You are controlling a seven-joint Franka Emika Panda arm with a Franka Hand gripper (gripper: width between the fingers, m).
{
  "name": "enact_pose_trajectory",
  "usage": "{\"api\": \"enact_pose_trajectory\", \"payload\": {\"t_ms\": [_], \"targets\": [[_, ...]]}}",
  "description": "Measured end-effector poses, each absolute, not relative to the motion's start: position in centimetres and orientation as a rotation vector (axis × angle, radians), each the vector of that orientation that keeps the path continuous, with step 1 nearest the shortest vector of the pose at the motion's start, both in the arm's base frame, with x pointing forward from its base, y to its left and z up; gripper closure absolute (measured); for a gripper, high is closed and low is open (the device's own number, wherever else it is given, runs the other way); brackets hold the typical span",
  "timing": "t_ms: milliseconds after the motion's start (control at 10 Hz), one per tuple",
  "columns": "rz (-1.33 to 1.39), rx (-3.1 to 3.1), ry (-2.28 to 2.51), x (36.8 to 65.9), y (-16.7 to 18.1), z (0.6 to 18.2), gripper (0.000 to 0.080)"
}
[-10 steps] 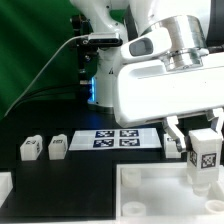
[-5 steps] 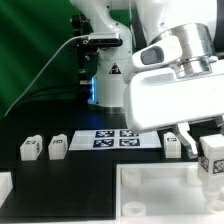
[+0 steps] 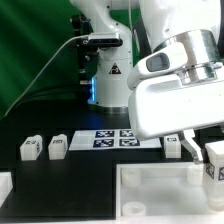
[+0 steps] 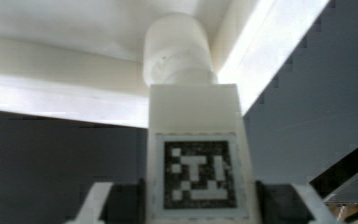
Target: Assemble one leg
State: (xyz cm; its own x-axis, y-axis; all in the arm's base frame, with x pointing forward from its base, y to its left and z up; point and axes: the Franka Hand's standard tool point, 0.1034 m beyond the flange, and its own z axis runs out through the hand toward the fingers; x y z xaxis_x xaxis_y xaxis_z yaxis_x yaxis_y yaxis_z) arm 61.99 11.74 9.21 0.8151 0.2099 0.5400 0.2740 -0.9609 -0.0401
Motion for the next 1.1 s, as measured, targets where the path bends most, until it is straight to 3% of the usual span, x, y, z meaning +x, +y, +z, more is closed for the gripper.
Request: {"api": "enact_pose_trajectory", "payload": {"t_ms": [500, 1000, 1100], "targets": [[-0.814, -2.887, -0.371, 61.9, 11.4, 7.5, 0.0506], [-0.907, -2.869, -0.352, 62.3, 11.3, 7.4, 0.0506], [-0.901, -2.87, -0.352, 62.2, 11.3, 7.3, 0.0447]]}}
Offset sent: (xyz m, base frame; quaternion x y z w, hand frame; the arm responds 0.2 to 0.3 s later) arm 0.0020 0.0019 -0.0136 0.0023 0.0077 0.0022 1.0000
